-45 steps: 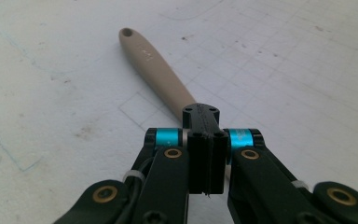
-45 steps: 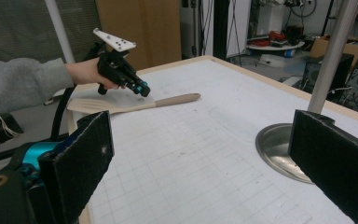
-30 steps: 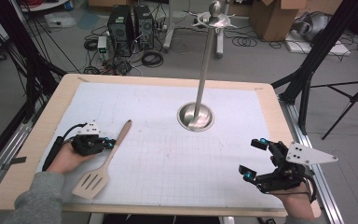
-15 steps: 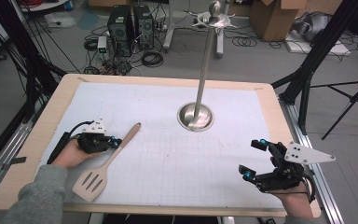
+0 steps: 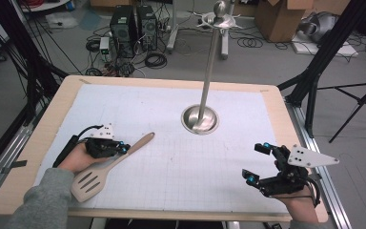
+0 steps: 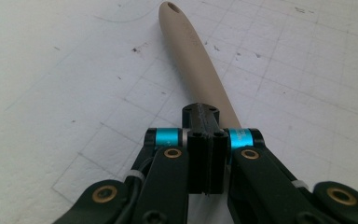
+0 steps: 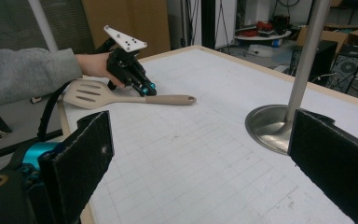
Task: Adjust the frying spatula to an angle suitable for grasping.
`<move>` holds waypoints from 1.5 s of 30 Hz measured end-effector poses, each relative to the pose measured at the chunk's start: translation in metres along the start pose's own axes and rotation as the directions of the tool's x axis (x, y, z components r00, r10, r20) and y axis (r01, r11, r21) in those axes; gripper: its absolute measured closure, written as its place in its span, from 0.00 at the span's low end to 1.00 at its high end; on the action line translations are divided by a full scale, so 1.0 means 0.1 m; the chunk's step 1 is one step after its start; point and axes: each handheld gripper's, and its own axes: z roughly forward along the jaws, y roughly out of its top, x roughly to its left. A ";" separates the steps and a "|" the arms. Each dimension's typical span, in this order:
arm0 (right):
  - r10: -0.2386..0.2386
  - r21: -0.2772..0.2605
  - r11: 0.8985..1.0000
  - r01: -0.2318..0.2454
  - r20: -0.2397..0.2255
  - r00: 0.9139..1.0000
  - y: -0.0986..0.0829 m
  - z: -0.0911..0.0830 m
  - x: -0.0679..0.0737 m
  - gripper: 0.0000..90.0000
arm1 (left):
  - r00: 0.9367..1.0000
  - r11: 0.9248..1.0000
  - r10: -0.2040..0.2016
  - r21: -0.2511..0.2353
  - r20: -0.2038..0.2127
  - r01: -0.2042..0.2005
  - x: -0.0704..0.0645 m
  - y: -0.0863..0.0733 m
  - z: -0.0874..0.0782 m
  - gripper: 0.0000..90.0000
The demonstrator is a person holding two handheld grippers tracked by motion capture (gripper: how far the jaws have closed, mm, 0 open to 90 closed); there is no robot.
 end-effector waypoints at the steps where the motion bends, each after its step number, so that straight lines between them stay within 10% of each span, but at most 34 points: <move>1: 0.002 0.002 1.000 -0.002 -0.003 1.000 0.00 0.00 0.00 0.06 | 1.000 1.000 -0.002 -0.003 0.000 0.002 0.00 0.00 0.00 1.00; 13: -0.003 0.002 1.000 0.003 -0.003 1.000 0.00 0.00 -0.01 0.06 | 1.000 0.999 -0.016 -0.049 -0.027 0.015 0.03 0.04 -0.19 0.99; 24: -0.002 0.011 1.000 0.003 -0.021 1.000 0.02 0.08 0.00 0.06 | 0.994 0.990 0.057 -0.125 -0.090 -0.068 -0.39 0.29 -0.59 0.99; 32: -0.013 0.003 1.000 0.013 -0.039 0.999 0.04 0.13 -0.02 0.06 | 0.989 0.997 0.022 -0.067 -0.147 -0.032 -0.52 0.46 -0.36 0.99; 35: -0.011 0.005 1.000 0.011 -0.040 0.999 0.04 0.13 -0.02 0.06 | 0.980 0.998 -0.055 -0.044 -0.194 0.048 -0.49 0.59 -0.17 0.99; 45: -0.010 -0.010 1.000 0.010 -0.022 1.000 0.03 0.02 0.01 0.06 | 0.978 0.999 -0.003 0.047 -0.207 0.013 -0.29 0.52 0.13 0.99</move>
